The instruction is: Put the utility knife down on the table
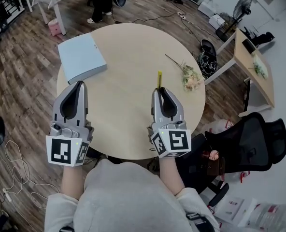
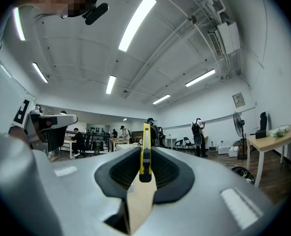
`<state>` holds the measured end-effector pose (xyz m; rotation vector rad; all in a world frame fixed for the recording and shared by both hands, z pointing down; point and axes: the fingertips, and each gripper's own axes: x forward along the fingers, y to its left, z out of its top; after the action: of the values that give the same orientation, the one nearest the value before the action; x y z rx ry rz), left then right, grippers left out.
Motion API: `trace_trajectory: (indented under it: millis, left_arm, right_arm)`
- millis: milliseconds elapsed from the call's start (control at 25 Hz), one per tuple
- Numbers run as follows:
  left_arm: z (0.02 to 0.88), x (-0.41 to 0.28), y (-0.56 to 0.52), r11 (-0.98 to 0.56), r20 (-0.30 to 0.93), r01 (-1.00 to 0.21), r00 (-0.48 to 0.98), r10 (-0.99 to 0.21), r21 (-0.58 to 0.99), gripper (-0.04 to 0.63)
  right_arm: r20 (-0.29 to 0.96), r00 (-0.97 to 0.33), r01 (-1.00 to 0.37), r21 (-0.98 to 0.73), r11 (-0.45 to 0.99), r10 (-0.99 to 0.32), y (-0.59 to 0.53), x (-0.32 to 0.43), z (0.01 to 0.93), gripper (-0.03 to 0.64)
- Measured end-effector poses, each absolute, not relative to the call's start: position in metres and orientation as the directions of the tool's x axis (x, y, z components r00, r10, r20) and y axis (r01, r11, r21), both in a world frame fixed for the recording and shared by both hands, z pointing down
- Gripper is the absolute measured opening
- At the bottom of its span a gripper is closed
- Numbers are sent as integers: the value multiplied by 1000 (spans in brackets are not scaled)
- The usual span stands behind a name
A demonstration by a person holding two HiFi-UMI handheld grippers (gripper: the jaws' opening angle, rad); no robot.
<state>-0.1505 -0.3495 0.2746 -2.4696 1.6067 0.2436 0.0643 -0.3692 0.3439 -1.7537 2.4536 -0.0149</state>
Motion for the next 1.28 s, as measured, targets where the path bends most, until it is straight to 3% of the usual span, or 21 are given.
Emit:
trace_trajectory:
  millis: [600,1280]
  left_arm:
    - [313,-192,-409,-420,-156,-907,418,-895,-22,8]
    - [351,-227,-441,-405,-79,-914,402,-912,30,8]
  right_arm:
    - [199,-291,-955,-111,273,-936,-434,22,461,74]
    - [487,-281,-958,-89,274,-827,-462,-9,584,74]
